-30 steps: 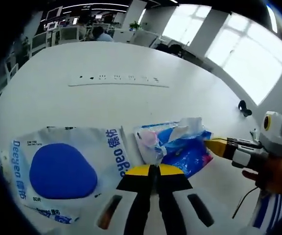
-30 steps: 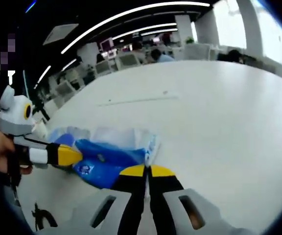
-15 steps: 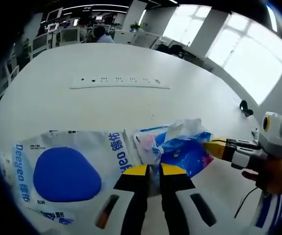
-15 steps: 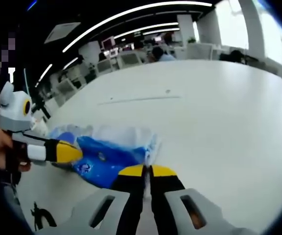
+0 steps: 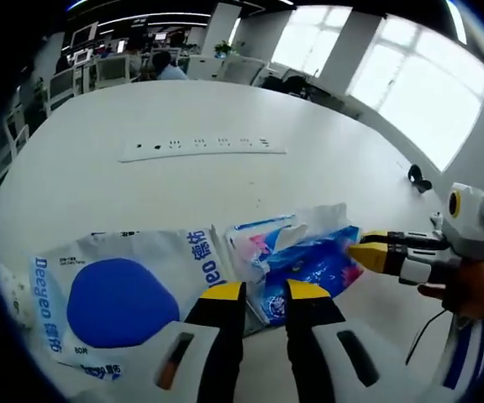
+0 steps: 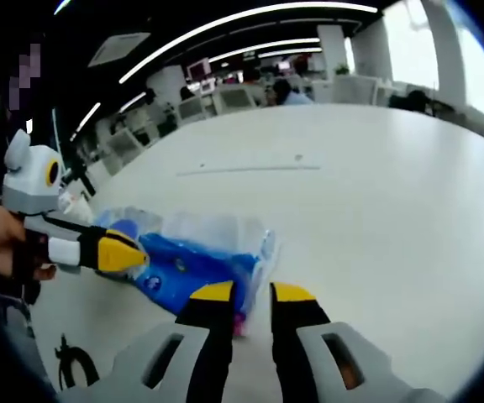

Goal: Arrange the tabletop items into an orderly group along one side of the table until the central work area is clear of visible clutter.

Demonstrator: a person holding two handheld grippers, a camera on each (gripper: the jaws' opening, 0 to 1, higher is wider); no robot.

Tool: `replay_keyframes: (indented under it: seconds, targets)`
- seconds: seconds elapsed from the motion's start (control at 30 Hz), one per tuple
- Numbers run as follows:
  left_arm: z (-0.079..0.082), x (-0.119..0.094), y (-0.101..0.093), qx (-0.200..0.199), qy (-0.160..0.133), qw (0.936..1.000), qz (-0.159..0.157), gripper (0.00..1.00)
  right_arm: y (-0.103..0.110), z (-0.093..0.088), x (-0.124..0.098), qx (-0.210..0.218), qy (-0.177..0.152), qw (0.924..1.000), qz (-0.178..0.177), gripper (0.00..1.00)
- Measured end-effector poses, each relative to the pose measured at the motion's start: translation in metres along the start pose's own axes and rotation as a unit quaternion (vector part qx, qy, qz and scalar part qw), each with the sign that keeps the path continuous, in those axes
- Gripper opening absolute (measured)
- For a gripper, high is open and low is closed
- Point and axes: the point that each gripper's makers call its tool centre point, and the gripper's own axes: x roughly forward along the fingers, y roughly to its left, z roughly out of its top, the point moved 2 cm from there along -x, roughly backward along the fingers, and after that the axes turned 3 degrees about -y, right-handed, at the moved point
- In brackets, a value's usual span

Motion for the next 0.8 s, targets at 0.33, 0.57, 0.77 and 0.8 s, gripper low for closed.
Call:
replay_keyframes:
  seconds: [0.33, 0.57, 0.77, 0.8]
  targets:
    - [-0.005, -0.021, -0.009, 0.000, -0.005, 0.9998, -0.018, 0.19, 0.006, -0.007, -0.011, -0.003, 0.006, 1.0000, 0.002, 0.14]
    - [-0.017, -0.048, -0.017, 0.012, -0.020, 0.9991, -0.035, 0.20, 0.006, -0.022, -0.028, 0.027, 0.002, 0.9996, -0.007, 0.15]
    - [-0.037, -0.065, -0.010, -0.003, -0.027, 0.9993, -0.025, 0.23, 0.019, -0.026, -0.040, 0.017, -0.007, 0.9998, 0.001, 0.20]
    - [-0.040, -0.069, -0.009, -0.008, -0.029, 0.9992, -0.025, 0.23, 0.020, -0.024, -0.042, 0.015, -0.014, 0.9998, 0.000, 0.20]
